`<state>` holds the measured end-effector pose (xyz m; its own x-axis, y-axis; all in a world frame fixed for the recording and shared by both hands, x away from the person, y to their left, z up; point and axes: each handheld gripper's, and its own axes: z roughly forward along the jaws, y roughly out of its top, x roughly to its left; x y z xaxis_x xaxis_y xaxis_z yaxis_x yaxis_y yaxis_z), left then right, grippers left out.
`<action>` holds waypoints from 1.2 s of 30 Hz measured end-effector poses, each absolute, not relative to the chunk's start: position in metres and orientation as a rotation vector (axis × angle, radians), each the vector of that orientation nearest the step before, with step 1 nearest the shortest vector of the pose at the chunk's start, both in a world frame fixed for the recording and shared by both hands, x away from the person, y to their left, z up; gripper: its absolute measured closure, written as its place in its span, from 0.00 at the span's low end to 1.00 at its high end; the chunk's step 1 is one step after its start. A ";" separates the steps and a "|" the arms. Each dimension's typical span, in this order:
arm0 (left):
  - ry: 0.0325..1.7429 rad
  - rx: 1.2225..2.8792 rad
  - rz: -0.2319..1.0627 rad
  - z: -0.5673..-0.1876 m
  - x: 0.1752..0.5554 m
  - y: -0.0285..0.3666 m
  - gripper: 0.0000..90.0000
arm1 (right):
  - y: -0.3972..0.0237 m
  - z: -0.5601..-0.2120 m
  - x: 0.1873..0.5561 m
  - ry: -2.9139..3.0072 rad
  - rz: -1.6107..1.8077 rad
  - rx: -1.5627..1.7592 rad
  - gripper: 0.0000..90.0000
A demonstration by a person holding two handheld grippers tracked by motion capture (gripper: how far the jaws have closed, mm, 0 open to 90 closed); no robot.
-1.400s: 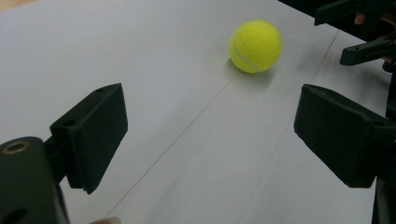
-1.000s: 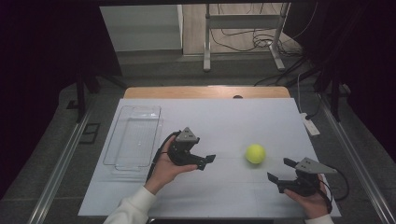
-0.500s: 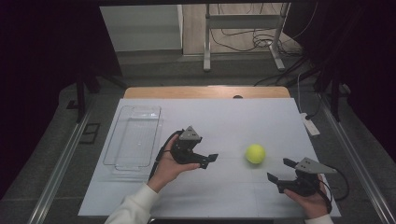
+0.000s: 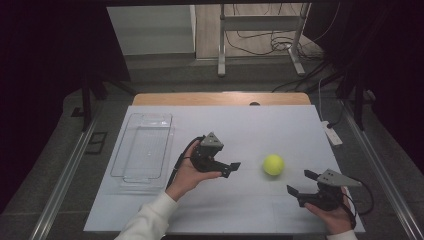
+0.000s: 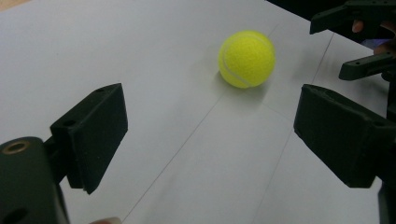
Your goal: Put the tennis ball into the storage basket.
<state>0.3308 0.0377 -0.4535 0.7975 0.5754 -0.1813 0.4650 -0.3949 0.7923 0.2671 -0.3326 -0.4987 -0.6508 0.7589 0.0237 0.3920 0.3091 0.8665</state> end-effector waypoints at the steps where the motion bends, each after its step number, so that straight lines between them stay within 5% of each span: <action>1: 0.771 2.057 0.151 -0.453 0.331 0.038 0.13 | -0.333 -0.499 0.267 2.192 1.283 1.026 0.14; 36: 0.725 2.118 0.108 -0.448 0.355 -0.010 0.13 | -0.330 -0.500 0.268 2.198 1.280 1.024 0.13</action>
<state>0.3550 -0.0101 -0.4481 0.8266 0.5335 -0.1793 0.4577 -0.4518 0.7658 0.2680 -0.3302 -0.5000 -0.6533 0.7567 0.0229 0.3936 0.3136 0.8641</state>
